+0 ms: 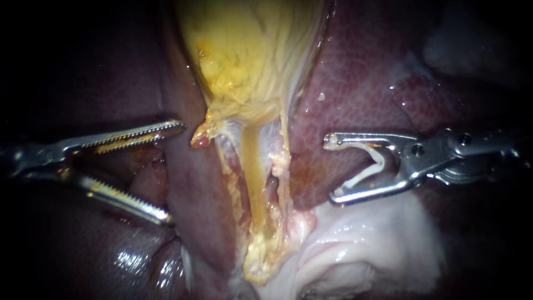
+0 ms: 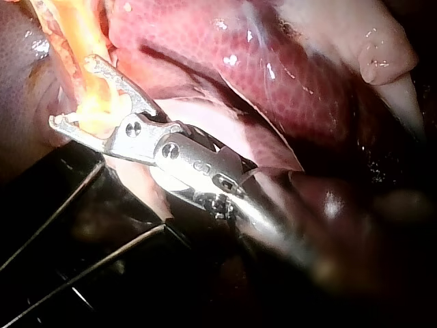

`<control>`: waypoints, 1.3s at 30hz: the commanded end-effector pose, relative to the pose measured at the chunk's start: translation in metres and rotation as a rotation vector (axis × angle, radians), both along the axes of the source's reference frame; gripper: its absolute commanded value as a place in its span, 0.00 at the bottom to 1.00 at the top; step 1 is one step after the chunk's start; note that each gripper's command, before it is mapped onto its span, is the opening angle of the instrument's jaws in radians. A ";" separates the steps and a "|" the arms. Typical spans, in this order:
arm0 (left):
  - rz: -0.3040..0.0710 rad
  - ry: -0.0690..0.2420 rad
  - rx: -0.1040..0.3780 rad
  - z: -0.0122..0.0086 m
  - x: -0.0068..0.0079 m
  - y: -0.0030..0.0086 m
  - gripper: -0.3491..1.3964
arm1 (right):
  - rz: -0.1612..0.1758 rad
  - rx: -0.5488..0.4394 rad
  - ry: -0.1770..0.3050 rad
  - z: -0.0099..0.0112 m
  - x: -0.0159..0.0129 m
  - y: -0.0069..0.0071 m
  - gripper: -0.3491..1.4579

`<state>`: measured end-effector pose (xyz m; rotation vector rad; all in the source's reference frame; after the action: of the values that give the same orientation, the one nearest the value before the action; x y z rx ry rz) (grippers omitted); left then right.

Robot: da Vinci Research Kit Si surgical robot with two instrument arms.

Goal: Grabbing gallbladder

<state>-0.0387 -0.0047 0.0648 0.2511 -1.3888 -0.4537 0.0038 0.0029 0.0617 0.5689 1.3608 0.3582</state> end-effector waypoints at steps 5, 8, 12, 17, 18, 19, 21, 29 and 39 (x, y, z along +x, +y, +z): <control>-0.022 0.018 -0.007 0.0001 -0.0002 0.0003 0.65 | 0.000 0.000 0.000 0.0000 0.0001 0.0000 0.53; -0.052 0.034 0.015 0.0005 -0.0004 0.0007 0.65 | 0.000 0.000 -0.001 0.0000 0.0002 0.0000 0.53; -0.093 0.043 0.082 0.0014 -0.0007 0.0012 0.62 | 0.001 0.000 -0.001 0.0000 0.0003 0.0000 0.53; -0.156 0.065 0.154 0.0024 -0.0006 0.0017 0.56 | 0.001 0.000 -0.001 0.0000 0.0003 0.0000 0.53; -0.166 0.069 0.171 0.0027 -0.0005 0.0018 0.54 | 0.001 0.000 -0.001 0.0000 0.0003 0.0000 0.53; -0.174 0.071 0.182 0.0029 -0.0005 0.0018 0.52 | 0.001 0.000 -0.001 0.0000 0.0003 0.0000 0.53; -0.186 0.079 0.200 0.0032 -0.0005 0.0019 0.50 | 0.001 0.000 -0.001 0.0000 0.0003 0.0000 0.53; -0.236 0.096 0.251 0.0040 -0.0011 0.0024 0.44 | 0.002 0.000 -0.001 0.0000 0.0004 0.0000 0.53; -0.269 0.146 0.288 0.0050 -0.0020 0.0026 0.26 | 0.002 0.000 -0.002 0.0000 0.0006 0.0001 0.53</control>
<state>-0.0407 -0.0022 0.0701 0.2576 -1.2039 -0.8860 0.0044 0.0029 0.0617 0.5663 1.3597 0.3611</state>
